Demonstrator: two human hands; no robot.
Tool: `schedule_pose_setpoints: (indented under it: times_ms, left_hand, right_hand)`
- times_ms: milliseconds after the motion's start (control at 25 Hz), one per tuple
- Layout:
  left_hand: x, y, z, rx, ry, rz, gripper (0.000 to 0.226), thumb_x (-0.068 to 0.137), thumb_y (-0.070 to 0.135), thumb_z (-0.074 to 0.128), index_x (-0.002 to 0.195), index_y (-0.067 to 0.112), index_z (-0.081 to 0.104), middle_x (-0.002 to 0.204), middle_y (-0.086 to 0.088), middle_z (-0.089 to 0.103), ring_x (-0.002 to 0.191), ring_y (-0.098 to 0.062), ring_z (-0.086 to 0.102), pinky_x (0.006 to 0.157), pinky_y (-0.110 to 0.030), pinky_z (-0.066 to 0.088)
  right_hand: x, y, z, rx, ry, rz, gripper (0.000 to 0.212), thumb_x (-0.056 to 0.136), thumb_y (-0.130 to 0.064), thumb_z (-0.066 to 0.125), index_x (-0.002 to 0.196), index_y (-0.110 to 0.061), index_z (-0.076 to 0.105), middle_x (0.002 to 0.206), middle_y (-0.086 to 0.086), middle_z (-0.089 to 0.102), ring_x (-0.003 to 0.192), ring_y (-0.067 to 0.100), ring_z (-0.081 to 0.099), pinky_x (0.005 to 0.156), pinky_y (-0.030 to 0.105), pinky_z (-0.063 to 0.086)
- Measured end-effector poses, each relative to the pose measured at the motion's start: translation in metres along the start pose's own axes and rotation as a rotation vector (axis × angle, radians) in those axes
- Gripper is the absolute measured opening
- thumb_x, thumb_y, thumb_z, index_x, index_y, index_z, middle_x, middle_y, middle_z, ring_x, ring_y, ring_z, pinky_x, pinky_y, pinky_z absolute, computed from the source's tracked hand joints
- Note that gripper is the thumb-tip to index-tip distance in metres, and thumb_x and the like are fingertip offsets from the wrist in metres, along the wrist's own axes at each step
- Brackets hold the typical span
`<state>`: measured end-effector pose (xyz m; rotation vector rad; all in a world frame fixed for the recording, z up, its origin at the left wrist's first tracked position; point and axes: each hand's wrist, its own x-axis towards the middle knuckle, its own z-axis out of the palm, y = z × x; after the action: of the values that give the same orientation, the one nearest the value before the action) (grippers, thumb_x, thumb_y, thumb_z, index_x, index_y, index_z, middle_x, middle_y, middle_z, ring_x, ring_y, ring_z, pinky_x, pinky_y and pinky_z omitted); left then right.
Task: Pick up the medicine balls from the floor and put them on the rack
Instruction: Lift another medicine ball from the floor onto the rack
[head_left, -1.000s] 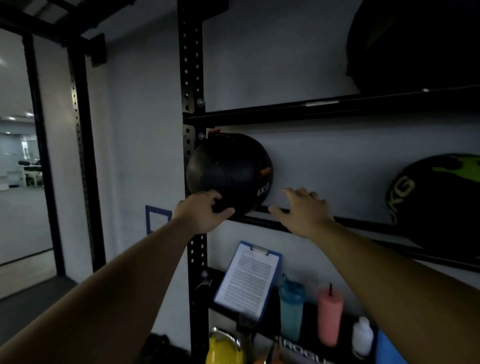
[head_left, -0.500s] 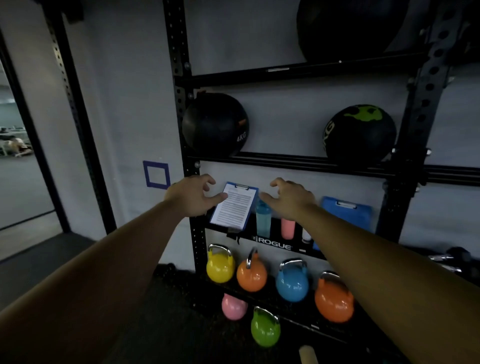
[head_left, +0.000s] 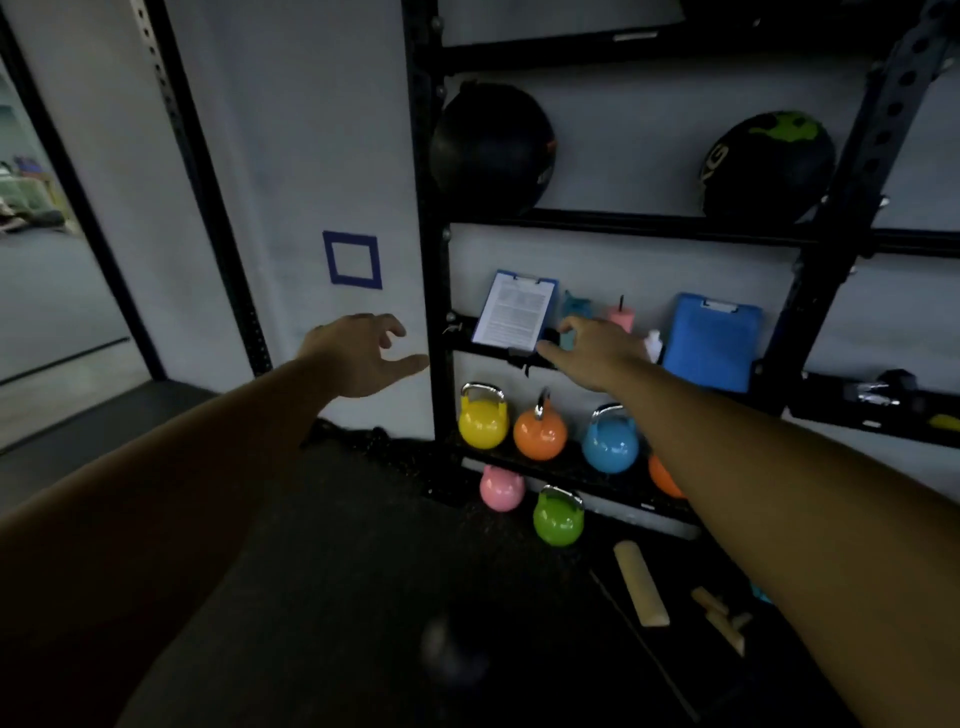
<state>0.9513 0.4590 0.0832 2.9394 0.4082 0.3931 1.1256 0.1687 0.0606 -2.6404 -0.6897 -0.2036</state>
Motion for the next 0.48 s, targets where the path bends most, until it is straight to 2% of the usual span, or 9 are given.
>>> schedule_pose_setpoints:
  times_ms: [120,200,320,400,480]
  left_hand:
    - [-0.05,-0.073,-0.013,0.006,-0.012,-0.087,0.096,0.066,0.104,0.04,0.137,0.041,0.057,0.129,0.012,0.069,0.101,-0.013,0.057,0.084,-0.036,0.05]
    - [-0.068,-0.103,-0.012,-0.011,-0.018,-0.111,0.095,0.066,0.105,0.04,0.136,0.042,0.057,0.128,0.013,0.069,0.098,-0.012,0.056,0.08,-0.036,0.049]
    - [-0.076,-0.12,0.005,-0.042,-0.048,-0.094,0.098,0.063,0.108,0.038,0.135,0.043,0.057,0.127,0.013,0.069,0.096,-0.012,0.056,0.076,-0.035,0.045]
    - [-0.076,-0.125,0.029,-0.066,-0.069,-0.088,0.099,0.063,0.108,0.038,0.135,0.043,0.057,0.125,0.013,0.07,0.096,-0.012,0.058,0.078,-0.036,0.05]
    - [-0.07,-0.13,0.062,-0.072,-0.122,-0.093,0.093,0.066,0.104,0.041,0.133,0.042,0.058,0.126,0.01,0.071,0.099,-0.015,0.063,0.084,-0.038,0.056]
  right_hand:
    - [-0.039,-0.038,0.038,0.046,-0.039,0.006,0.068,0.09,-0.075,0.055,0.139,-0.027,0.057,0.136,0.006,0.067,0.121,0.03,0.063,0.091,0.038,0.052]
    - [-0.06,-0.053,0.056,0.053,-0.048,0.022,0.066,0.09,-0.075,0.055,0.136,-0.029,0.058,0.138,0.005,0.066,0.124,0.031,0.061,0.096,0.04,0.049]
    - [-0.078,-0.06,0.081,-0.01,-0.074,0.036,0.061,0.089,-0.075,0.053,0.13,-0.031,0.06,0.137,0.005,0.065,0.125,0.033,0.059,0.091,0.04,0.043]
    - [-0.079,-0.059,0.101,-0.018,-0.093,0.027,0.056,0.09,-0.072,0.055,0.126,-0.03,0.062,0.134,0.008,0.066,0.123,0.035,0.059,0.093,0.041,0.045]
    - [-0.075,-0.053,0.127,0.003,-0.116,0.025,0.058,0.09,-0.07,0.058,0.13,-0.028,0.063,0.134,0.009,0.066,0.124,0.036,0.059,0.09,0.037,0.044]
